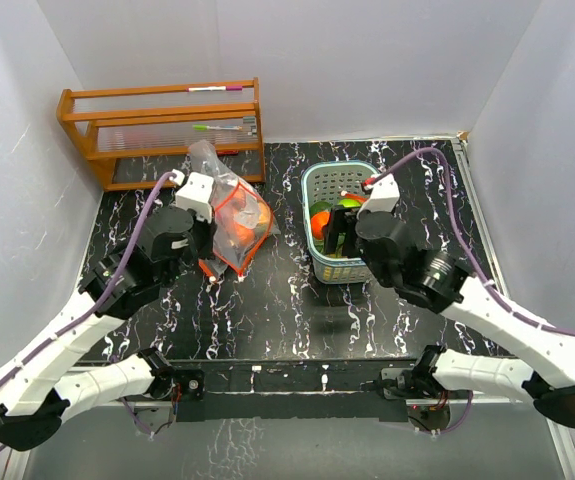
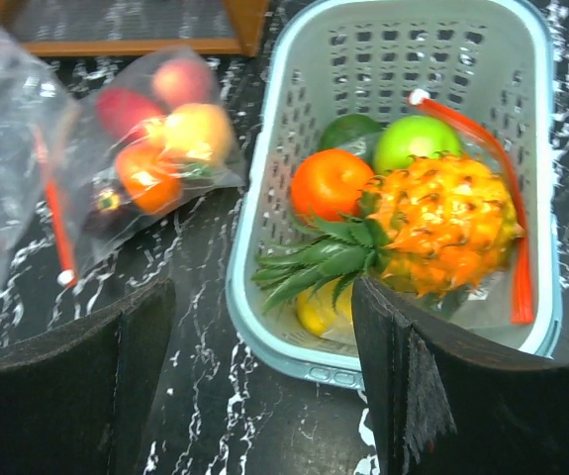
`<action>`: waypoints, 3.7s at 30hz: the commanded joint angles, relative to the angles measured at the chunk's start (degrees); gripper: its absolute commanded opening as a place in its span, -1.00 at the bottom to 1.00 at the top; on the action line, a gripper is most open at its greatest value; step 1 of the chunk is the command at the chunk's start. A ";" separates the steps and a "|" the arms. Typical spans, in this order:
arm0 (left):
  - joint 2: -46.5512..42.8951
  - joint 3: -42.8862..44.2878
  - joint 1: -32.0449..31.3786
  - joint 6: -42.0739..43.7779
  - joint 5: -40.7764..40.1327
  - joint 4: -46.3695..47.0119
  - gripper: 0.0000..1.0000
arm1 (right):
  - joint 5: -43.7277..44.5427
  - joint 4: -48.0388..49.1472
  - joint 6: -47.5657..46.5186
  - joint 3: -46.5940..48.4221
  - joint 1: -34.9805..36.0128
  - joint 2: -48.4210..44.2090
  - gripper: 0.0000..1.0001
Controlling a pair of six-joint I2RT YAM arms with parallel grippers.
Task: Place the food in the zip-top bag and seal the zipper
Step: Pick up the fake fruit from the bin, then place the fake fruit in the zipper food storage bag.
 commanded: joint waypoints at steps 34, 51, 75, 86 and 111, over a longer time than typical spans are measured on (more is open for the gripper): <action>-2.13 0.14 0.30 5.59 3.22 0.47 -1.00 | -5.44 -1.20 37.38 -0.39 -11.84 19.15 0.71; -1.89 0.58 0.34 5.70 8.57 2.75 -1.00 | 1.46 -7.15 39.17 0.83 -19.18 27.49 0.56; -2.04 1.47 0.31 5.05 9.97 2.70 -1.00 | -40.22 -1.68 -3.98 -2.88 -12.76 10.16 -0.85; 0.98 -1.73 0.29 3.18 9.71 4.43 -1.00 | -34.16 -8.21 -4.79 0.46 -12.70 -1.62 -0.85; 11.09 1.15 0.35 1.68 12.00 11.05 -1.00 | -74.79 4.64 -8.81 2.19 -12.67 -12.96 -0.85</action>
